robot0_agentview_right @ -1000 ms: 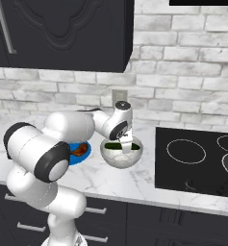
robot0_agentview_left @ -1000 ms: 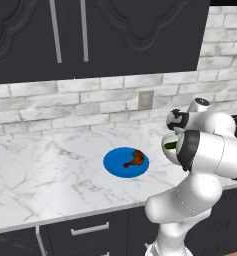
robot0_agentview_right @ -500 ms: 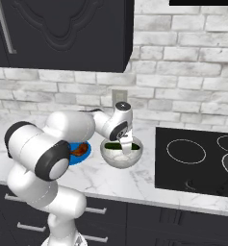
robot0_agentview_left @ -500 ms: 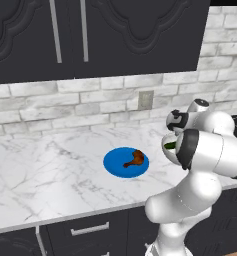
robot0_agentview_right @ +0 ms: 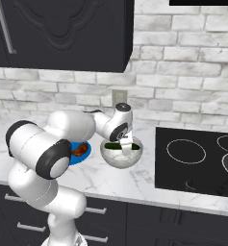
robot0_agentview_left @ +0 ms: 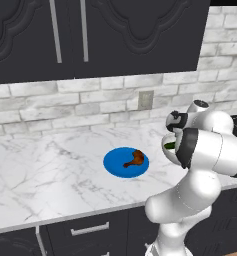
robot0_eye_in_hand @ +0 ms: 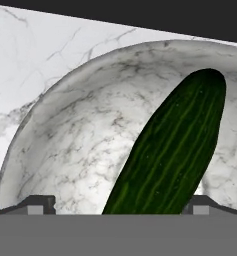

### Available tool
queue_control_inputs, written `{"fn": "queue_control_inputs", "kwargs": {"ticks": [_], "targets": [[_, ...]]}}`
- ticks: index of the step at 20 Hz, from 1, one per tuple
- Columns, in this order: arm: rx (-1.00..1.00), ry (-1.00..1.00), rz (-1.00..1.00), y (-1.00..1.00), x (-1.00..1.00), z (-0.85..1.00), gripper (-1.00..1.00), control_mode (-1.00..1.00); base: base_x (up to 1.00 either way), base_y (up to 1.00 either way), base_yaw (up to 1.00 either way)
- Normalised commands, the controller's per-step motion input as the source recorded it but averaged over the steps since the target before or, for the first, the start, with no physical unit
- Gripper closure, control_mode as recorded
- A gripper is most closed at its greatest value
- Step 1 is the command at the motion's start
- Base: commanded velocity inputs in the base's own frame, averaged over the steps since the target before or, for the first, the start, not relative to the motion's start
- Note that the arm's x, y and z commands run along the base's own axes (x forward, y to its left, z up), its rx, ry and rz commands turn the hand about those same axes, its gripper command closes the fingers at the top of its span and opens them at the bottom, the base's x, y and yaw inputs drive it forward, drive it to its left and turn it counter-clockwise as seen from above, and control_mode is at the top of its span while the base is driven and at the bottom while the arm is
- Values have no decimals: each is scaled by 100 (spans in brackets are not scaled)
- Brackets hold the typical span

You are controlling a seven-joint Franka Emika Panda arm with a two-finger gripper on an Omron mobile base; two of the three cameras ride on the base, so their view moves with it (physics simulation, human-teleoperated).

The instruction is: Place the chicken drumstick on the plate and place the cucumber on the same plate.

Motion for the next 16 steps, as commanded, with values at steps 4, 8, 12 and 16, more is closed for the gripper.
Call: {"fn": "queue_control_inputs", "kwargs": {"ticks": [4,8,12,16], "targets": [[0,1,0,0,0,-10,-100,-100,0,0,0],[0,1,0,0,0,-13,-100,-100,0,0,0],[0,2,0,0,0,-4,100,-100,0,0,0],[0,1,0,0,0,0,100,-100,0,0,0]]}}
